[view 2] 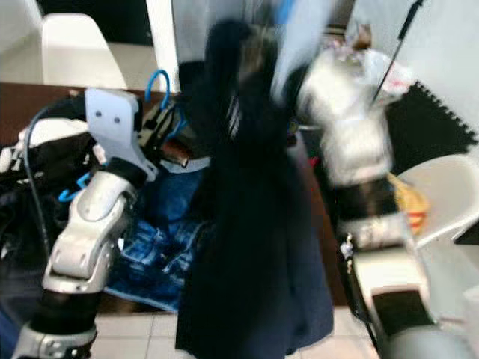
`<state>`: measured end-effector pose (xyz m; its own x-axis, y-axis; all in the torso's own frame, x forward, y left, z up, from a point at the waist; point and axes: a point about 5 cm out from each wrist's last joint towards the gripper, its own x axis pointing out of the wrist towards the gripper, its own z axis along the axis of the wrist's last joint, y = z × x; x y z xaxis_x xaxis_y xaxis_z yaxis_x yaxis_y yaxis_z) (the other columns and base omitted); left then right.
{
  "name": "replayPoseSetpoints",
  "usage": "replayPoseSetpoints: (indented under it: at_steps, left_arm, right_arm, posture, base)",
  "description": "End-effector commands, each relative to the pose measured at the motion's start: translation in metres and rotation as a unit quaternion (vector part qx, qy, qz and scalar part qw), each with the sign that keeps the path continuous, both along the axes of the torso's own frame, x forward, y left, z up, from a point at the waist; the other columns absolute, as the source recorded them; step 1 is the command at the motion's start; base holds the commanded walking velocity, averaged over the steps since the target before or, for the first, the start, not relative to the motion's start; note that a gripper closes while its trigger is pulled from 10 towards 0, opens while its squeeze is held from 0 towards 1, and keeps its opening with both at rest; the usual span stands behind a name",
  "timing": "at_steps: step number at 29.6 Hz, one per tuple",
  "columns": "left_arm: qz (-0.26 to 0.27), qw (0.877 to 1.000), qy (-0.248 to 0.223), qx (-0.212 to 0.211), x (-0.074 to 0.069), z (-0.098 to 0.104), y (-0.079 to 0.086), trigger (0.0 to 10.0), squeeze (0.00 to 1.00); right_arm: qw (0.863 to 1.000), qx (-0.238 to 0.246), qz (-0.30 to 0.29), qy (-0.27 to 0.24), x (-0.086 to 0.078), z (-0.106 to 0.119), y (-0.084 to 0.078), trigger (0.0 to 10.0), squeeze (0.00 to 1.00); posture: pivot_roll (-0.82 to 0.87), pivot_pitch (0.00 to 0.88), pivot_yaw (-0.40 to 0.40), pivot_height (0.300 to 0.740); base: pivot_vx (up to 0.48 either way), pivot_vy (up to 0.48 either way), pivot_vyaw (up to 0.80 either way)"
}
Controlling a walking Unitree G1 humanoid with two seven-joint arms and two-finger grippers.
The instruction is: Hang hanger
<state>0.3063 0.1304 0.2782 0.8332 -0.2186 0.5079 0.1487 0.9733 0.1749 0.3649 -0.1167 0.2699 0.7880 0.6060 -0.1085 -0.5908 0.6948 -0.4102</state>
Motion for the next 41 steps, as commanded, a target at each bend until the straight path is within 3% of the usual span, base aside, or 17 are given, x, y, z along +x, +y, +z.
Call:
replayPoseSetpoints:
  at_steps: [1, 4, 10, 19, 20, 21, 22, 25, 30, 32, 33, 36, 37, 38, 39, 40, 41]
  left_arm:
    - [0.015, 1.0, 0.003, -0.004, -0.001, 0.001, 0.006, 10.0, 0.0]
    - [0.018, 1.0, 0.0, -0.004, -0.001, 0.003, 0.007, 10.0, 0.0]
    - [0.016, 1.0, -0.005, -0.004, 0.0, 0.007, 0.007, 10.0, 0.0]
    - [0.012, 1.0, -0.019, -0.013, 0.002, 0.02, 0.018, 10.0, 0.0]
    - [0.003, 1.0, -0.023, -0.015, 0.003, 0.027, 0.023, 10.0, 0.0]
    - [0.003, 1.0, -0.023, -0.015, 0.003, 0.027, 0.023, 10.0, 0.0]
    - [-0.014, 0.999, -0.025, -0.02, 0.004, 0.033, 0.026, 10.0, 0.0]
    - [-0.027, 0.999, -0.025, -0.023, 0.004, 0.037, 0.028, 10.0, 0.0]
    - [-0.114, 0.993, -0.032, -0.01, 0.0, 0.061, 0.044, 10.0, 0.0]
    - [-0.133, 0.991, -0.034, -0.004, -0.001, 0.069, 0.053, 10.0, 0.0]
    - [-0.16, 0.987, -0.029, -0.005, -0.002, 0.077, 0.061, 10.0, 0.0]
    - [-0.179, 0.983, -0.026, -0.005, -0.003, 0.082, 0.065, 10.0, 0.0]
    - [-0.248, 0.969, -0.007, 0.018, -0.009, 0.083, 0.061, 10.0, 0.0]
    - [-0.248, 0.969, -0.007, 0.018, -0.009, 0.083, 0.061, 10.0, 0.0]
    - [-0.302, 0.952, 0.004, 0.048, -0.017, 0.082, 0.056, 10.0, 0.0]
    - [-0.302, 0.952, 0.004, 0.048, -0.017, 0.082, 0.056, 10.0, 0.0]
    - [-0.38, 0.921, 0.026, 0.082, -0.028, 0.079, 0.049, 10.0, 0.0]
  right_arm:
    - [0.998, -0.052, 0.029, 0.004, -0.011, -0.004, 0.005, 10.0, 0.0]
    - [0.995, -0.08, 0.036, 0.036, -0.017, -0.022, -0.005, 10.0, 0.0]
    - [0.994, -0.084, 0.042, 0.049, -0.022, -0.027, -0.014, 10.0, 0.0]
    - [0.971, -0.145, 0.158, 0.109, -0.062, -0.06, -0.01, 10.0, 0.0]
    - [0.967, -0.148, 0.163, 0.125, -0.068, -0.066, -0.01, 10.0, 0.54]
    - [0.967, -0.148, 0.163, 0.125, -0.068, -0.066, -0.01, 10.0, 0.54]
    - [0.965, -0.149, 0.166, 0.136, -0.073, -0.07, -0.012, 10.0, 1.0]
    - [0.965, -0.148, 0.166, 0.141, -0.075, -0.071, -0.014, 10.0, 1.0]
    - [0.964, -0.116, 0.195, 0.138, -0.09, -0.057, -0.033, 10.0, 1.0]
    - [0.964, -0.09, 0.214, 0.126, -0.096, -0.045, -0.039, 10.0, 1.0]
    - [0.967, -0.045, 0.233, 0.098, -0.101, -0.026, -0.045, 10.0, 1.0]
    - [0.966, -0.015, 0.245, 0.077, -0.105, -0.014, -0.048, 10.0, 1.0]
    - [0.967, 0.027, 0.252, 0.037, -0.109, 0.006, -0.056, 10.0, 1.0]
    - [0.967, 0.027, 0.252, 0.037, -0.109, 0.006, -0.056, 10.0, 1.0]
    - [0.965, 0.054, 0.255, 0.005, -0.111, 0.019, -0.063, 10.0, 1.0]
    - [0.965, 0.054, 0.255, 0.005, -0.111, 0.019, -0.063, 10.0, 1.0]
    - [0.963, 0.078, 0.257, -0.027, -0.114, 0.032, -0.07, 10.0, 0.97]
  posture:
    - [0.09, 0.146, -0.082, 0.74]
    - [0.09, 0.15, -0.079, 0.74]
    - [0.08, 0.149, -0.075, 0.74]
    - [0.09, 0.15, -0.069, 0.74]
    - [0.09, 0.151, -0.068, 0.74]
    - [0.09, 0.151, -0.068, 0.74]
    - [0.09, 0.15, -0.067, 0.74]
    - [0.08, 0.149, -0.067, 0.74]
    - [0.08, 0.144, -0.062, 0.74]
    - [0.09, 0.139, -0.058, 0.74]
    - [0.08, 0.138, -0.057, 0.74]
    - [0.08, 0.138, -0.057, 0.74]
    - [0.09, 0.131, -0.055, 0.74]
    - [0.09, 0.131, -0.055, 0.74]
    - [0.09, 0.13, -0.054, 0.74]
    - [0.09, 0.13, -0.054, 0.74]
    - [0.09, 0.127, -0.052, 0.74]
  base:
    - [0.0, 0.0, 0.0]
    - [0.0, 0.0, 0.0]
    - [0.0, 0.0, 0.0]
    - [0.0, 0.0, 0.0]
    - [0.0, 0.0, 0.0]
    - [0.0, 0.0, 0.0]
    - [0.0, 0.0, 0.0]
    - [0.0, 0.0, 0.0]
    - [0.0, 0.0, 0.0]
    - [0.0, 0.0, 0.0]
    - [0.0, 0.0, 0.0]
    - [0.0, 0.0, 0.0]
    - [0.0, 0.0, 0.0]
    - [0.0, 0.0, 0.0]
    - [0.0, 0.0, 0.0]
    - [0.0, 0.0, 0.0]
    - [0.0, 0.0, 0.0]
